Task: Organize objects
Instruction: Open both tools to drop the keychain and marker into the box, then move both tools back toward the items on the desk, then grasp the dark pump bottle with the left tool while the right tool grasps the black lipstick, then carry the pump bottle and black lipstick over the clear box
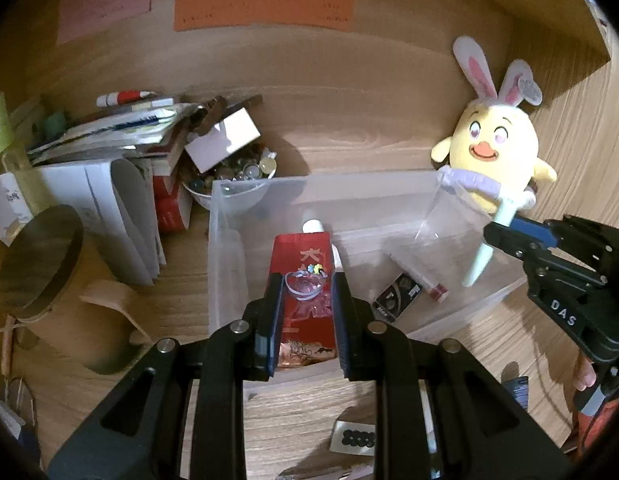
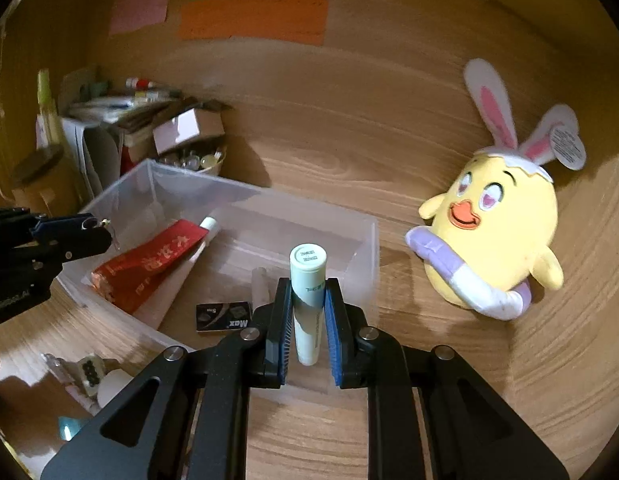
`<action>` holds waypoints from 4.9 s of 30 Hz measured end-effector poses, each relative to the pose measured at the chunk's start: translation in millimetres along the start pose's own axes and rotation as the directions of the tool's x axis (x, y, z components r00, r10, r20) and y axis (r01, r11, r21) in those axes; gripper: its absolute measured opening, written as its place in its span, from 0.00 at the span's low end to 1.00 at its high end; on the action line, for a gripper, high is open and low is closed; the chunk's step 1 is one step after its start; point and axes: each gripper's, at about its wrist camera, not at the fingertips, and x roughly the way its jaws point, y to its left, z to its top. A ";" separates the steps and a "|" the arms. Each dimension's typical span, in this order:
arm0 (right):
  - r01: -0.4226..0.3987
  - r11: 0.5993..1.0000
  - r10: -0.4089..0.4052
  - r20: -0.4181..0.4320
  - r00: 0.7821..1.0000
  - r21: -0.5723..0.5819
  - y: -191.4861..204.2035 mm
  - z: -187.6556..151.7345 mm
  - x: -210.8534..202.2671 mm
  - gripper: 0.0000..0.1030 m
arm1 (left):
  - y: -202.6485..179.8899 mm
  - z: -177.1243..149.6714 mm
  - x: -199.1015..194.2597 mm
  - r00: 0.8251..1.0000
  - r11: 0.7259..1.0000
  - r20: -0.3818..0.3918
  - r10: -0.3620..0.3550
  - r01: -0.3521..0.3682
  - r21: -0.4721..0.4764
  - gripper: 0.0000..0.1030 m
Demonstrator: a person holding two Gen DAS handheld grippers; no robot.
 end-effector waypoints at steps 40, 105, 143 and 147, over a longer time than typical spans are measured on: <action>-0.128 0.992 0.128 -0.001 0.992 0.011 26.7 3.8 -17.0 0.79 | -0.1 -20.1 -62.1 0.996 0.998 0.059 -0.061 0.061 0.010 0.80; -0.213 0.925 0.251 -0.086 0.964 0.316 -19.3 -147.4 -71.7 0.39 | -98.2 -127.3 -42.3 0.962 0.964 -0.194 -0.193 0.223 0.147 0.40; -0.237 0.914 0.235 0.046 0.971 0.329 -25.8 -102.9 -83.1 0.23 | -41.1 -63.4 -88.6 0.986 0.987 0.065 -0.153 0.155 -0.029 0.40; -0.236 0.918 0.220 0.085 0.972 0.319 -29.3 -89.7 -88.6 0.23 | -34.9 -53.3 -89.5 0.988 0.991 0.089 -0.127 0.131 -0.041 0.40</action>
